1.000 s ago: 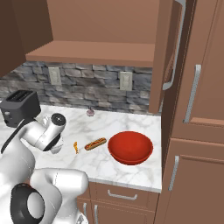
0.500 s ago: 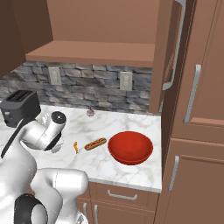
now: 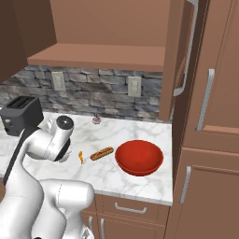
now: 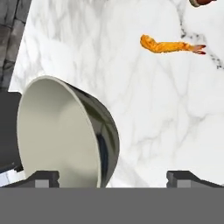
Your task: Pick both bowls and place them on the counter. Then place the shrimp in one bowl and place the hot dog in the other bowl.
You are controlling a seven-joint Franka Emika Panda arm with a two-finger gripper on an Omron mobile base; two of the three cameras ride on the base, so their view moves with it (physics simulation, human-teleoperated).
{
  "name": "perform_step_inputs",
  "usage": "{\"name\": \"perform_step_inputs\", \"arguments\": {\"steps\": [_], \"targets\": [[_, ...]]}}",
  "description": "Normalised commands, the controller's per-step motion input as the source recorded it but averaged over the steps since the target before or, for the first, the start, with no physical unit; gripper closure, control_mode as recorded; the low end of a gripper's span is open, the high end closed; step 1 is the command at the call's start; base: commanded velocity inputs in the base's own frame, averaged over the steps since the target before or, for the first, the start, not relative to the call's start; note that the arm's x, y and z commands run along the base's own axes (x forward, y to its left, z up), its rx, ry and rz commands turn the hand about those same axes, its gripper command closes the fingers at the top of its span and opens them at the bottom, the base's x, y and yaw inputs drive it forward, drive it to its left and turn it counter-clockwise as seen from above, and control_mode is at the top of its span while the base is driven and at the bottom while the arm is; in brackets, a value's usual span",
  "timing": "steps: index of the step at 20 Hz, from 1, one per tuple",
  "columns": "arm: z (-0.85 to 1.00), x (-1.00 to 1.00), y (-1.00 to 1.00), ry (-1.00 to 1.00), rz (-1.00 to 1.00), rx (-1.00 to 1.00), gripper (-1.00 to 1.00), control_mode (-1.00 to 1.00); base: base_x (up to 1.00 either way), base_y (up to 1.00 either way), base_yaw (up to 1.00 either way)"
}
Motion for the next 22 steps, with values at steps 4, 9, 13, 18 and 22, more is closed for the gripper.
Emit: {"name": "perform_step_inputs", "arguments": {"steps": [4, 9, 13, 18, 22], "targets": [[0.23, -0.27, -0.45, -0.05, 0.04, -0.11, -1.0, -1.0, 0.0, 0.0, 0.0], [0.12, -0.2, -0.4, -0.04, 0.13, -0.17, -1.0, -1.0, 0.0, 0.0, 0.0], [0.08, -0.11, -0.3, -0.01, 0.2, -0.12, -1.0, -1.0, 0.0, 0.0, 0.0], [0.05, -0.01, -0.09, 0.0, 0.23, -0.16, -1.0, -1.0, 0.0, 0.0, 0.0], [0.01, 0.0, -0.02, 0.03, 0.23, -0.17, -1.0, -1.0, 0.0, 0.0, 0.0]]}}
